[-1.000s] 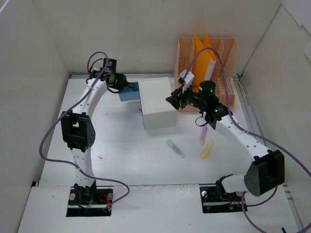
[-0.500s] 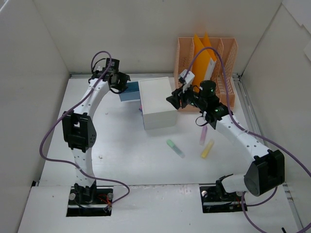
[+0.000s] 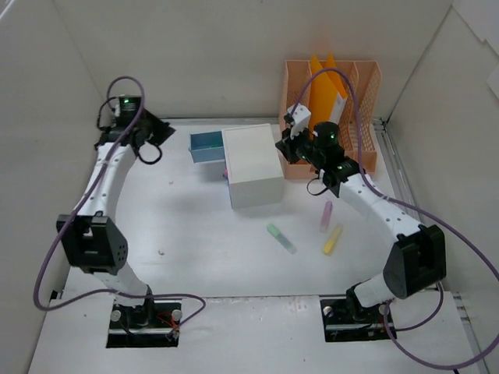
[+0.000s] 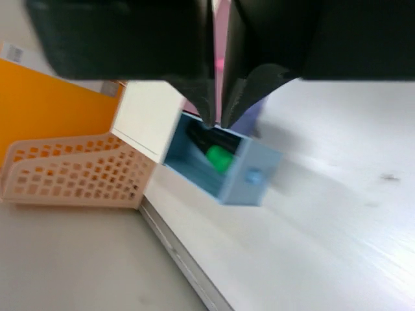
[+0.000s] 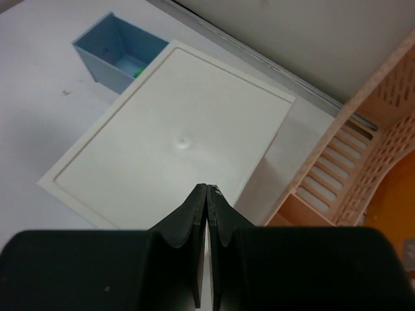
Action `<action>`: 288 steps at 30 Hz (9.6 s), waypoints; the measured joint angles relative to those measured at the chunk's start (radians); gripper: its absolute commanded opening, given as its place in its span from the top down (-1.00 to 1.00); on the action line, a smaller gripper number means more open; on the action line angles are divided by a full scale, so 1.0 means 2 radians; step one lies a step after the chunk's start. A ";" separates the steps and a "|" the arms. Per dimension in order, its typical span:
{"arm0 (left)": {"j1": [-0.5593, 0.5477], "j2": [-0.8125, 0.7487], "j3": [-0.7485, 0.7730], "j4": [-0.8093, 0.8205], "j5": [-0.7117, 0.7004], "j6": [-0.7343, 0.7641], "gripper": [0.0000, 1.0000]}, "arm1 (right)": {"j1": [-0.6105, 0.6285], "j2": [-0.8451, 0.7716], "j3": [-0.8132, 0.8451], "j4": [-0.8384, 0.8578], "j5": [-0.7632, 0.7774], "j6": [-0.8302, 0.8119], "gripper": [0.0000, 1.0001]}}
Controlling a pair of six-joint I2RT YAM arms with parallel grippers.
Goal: Organize the desk
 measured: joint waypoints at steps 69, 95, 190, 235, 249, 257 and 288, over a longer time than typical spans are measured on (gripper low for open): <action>-0.022 0.206 0.061 0.088 0.241 0.081 0.41 | -0.037 0.228 0.148 -0.085 -0.003 -0.035 0.85; 0.022 0.124 -0.044 0.142 0.220 0.037 0.19 | -0.047 0.228 0.148 -0.099 -0.003 -0.057 0.42; -0.044 0.286 -0.288 0.729 0.360 -0.263 0.66 | 0.049 0.237 0.218 -0.160 -0.041 -0.192 0.82; 0.042 0.241 -0.359 0.709 0.412 -0.232 1.00 | 0.061 0.237 0.206 -0.134 -0.007 -0.203 0.91; 0.077 0.199 -0.335 0.555 0.420 -0.126 -0.04 | 0.057 0.237 0.209 -0.128 -0.008 -0.207 0.16; 0.083 0.146 -0.284 0.396 0.388 -0.028 -0.14 | 0.056 0.237 0.233 -0.174 -0.019 -0.203 0.06; -0.282 -0.070 -0.037 -0.107 -0.098 0.195 0.32 | -0.074 -0.037 0.052 -0.242 -0.019 -0.121 -0.05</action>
